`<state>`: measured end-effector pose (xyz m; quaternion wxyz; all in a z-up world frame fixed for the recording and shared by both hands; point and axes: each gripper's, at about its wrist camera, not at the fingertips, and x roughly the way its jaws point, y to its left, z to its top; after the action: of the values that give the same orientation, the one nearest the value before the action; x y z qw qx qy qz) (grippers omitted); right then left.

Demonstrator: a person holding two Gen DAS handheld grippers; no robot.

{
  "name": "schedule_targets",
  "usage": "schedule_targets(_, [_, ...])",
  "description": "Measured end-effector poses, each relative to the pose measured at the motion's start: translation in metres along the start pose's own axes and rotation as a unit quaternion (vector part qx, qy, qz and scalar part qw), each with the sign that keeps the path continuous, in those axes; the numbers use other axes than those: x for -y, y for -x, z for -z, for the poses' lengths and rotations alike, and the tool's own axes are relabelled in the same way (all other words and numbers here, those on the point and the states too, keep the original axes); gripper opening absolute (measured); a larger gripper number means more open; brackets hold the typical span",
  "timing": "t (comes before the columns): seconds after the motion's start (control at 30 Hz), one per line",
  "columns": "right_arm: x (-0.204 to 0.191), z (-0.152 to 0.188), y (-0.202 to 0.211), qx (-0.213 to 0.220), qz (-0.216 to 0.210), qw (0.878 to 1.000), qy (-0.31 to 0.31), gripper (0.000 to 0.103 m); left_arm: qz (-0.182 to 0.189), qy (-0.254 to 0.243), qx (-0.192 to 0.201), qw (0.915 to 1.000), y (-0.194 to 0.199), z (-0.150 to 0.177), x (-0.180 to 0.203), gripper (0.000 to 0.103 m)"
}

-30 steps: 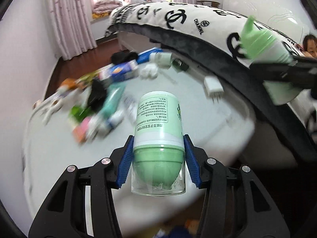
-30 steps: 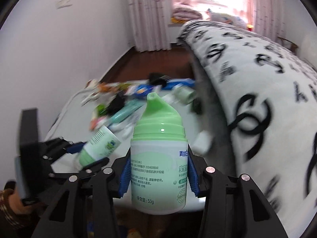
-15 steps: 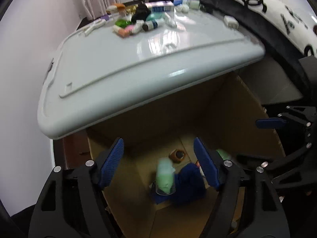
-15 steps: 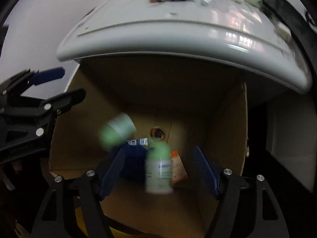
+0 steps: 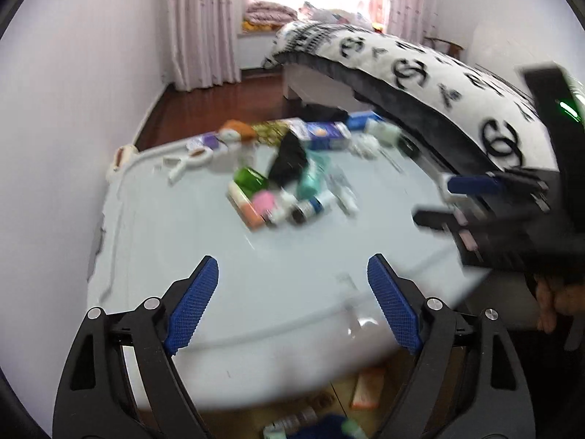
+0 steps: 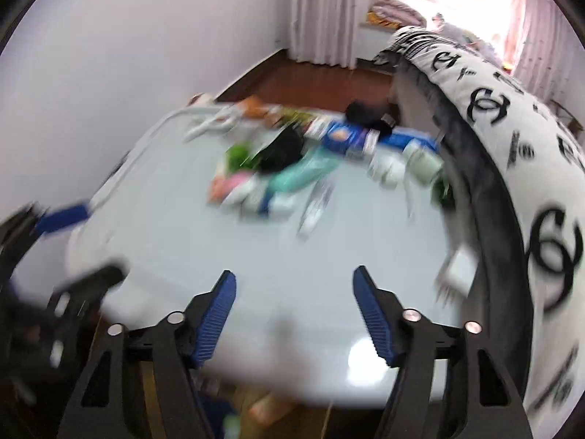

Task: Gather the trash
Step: 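Grasp the clear small spray bottle with the right gripper while the left grasps the blue-labelled dropper bottle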

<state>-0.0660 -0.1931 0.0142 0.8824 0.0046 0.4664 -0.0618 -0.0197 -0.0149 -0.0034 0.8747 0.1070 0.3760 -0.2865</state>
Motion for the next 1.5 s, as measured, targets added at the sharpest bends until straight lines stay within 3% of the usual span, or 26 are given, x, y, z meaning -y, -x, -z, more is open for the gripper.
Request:
schedule_targets(0.03, [0.004,-0.013,-0.016,-0.003,0.003,1.0,-0.002,0.049,-0.001,0.004,0.005,1.0,-0.001,0.0,-0.002,0.082])
schedule_targets(0.2, [0.012,-0.053,-0.095,-0.038,0.025,0.999,0.004,0.048,-0.004,0.023,-0.028,0.9993,-0.019,0.012,-0.017,0.082])
schedule_targets(0.3, [0.014,-0.059,-0.134,-0.058,0.017,0.998,-0.006,0.042,-0.012,0.017,-0.036,0.9992,-0.022,0.017,-0.021,0.082])
schedule_targets(0.43, [0.017,-0.063,-0.165,-0.077,0.022,0.997,-0.01,0.039,0.009,0.033,-0.045,0.9984,-0.021,0.018,-0.025,0.082])
schedule_targets(0.5, [0.021,-0.064,-0.179,-0.092,0.023,0.995,-0.018,0.03,0.016,0.038,-0.042,0.9982,-0.019,0.018,-0.024,0.082])
schedule_targets(0.57, [0.021,-0.066,-0.184,-0.098,0.02,0.995,-0.019,0.029,0.012,0.029,-0.04,0.9987,-0.019,0.017,-0.021,0.082])
schedule_targets(0.67, [0.011,-0.072,-0.187,-0.106,0.052,0.992,0.044,0.029,0.009,0.02,-0.044,0.9988,-0.023,0.017,-0.017,0.083])
schedule_targets(0.73, [0.003,-0.069,-0.185,-0.103,0.071,0.988,0.088,0.026,0.012,0.019,-0.049,0.9985,-0.026,0.018,-0.014,0.083])
schedule_targets(0.87, [0.017,-0.064,-0.168,-0.107,0.057,0.992,0.038,0.024,0.014,0.021,-0.054,0.9982,-0.031,0.018,-0.013,0.083])
schedule_targets(0.97, [0.02,-0.055,-0.142,-0.095,0.045,0.993,0.049,0.024,0.03,0.027,-0.054,0.9977,-0.038,0.016,-0.012,0.083])
schedule_targets(1.17, [0.038,-0.038,-0.061,-0.047,0.018,0.998,0.044,0.024,0.133,-0.02,-0.049,0.9897,-0.073,-0.005,0.009,0.083])
schedule_targets(1.33, [0.061,-0.021,-0.019,-0.02,-0.002,1.0,0.024,0.024,0.212,-0.073,-0.062,0.9725,-0.122,-0.026,0.03,0.083])
schedule_targets(1.5, [0.076,-0.019,-0.015,-0.005,-0.01,1.0,0.006,0.024,0.196,-0.112,-0.061,0.9723,-0.157,-0.037,0.028,0.08])
